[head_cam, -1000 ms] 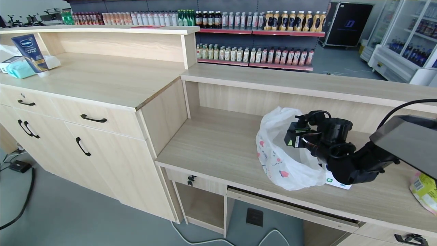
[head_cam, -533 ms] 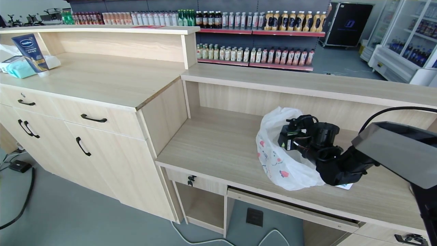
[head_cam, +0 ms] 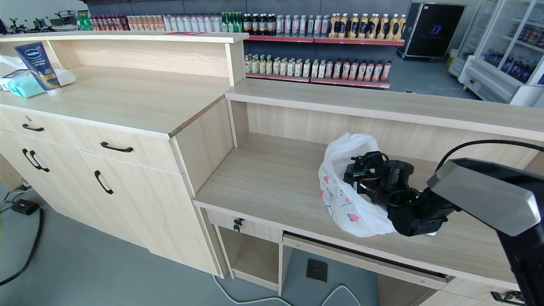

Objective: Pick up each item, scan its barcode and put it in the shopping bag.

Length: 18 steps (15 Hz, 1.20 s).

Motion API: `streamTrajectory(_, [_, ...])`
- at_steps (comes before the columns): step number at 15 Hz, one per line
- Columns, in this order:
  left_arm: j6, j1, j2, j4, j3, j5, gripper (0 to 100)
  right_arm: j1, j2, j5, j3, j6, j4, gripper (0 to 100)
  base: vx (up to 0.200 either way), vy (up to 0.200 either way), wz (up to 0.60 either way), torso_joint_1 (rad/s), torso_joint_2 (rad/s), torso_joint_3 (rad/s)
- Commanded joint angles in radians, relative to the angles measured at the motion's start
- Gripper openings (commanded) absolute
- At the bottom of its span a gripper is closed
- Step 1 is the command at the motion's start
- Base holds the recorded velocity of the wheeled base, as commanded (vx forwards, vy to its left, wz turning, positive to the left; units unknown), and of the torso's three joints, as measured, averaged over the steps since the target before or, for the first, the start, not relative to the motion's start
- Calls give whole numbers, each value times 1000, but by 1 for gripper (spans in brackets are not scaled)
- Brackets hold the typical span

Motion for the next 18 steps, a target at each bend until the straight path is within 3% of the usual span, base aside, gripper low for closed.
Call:
streamTrajectory(1, [0, 2, 0, 0, 0, 0, 100, 2, 17, 0, -3, 0, 0, 0, 0, 0, 0, 0, 0, 0])
streamTrajectory(5, [0, 1, 0, 0, 0, 0, 100, 0, 71, 1, -120, 10, 0, 0, 0, 0, 0, 0, 0, 0])
streamTrajectory(18, [0, 1, 0, 0, 0, 0, 100, -12, 125, 1, -130, 1, -16, 0, 0, 0, 0, 0, 0, 0])
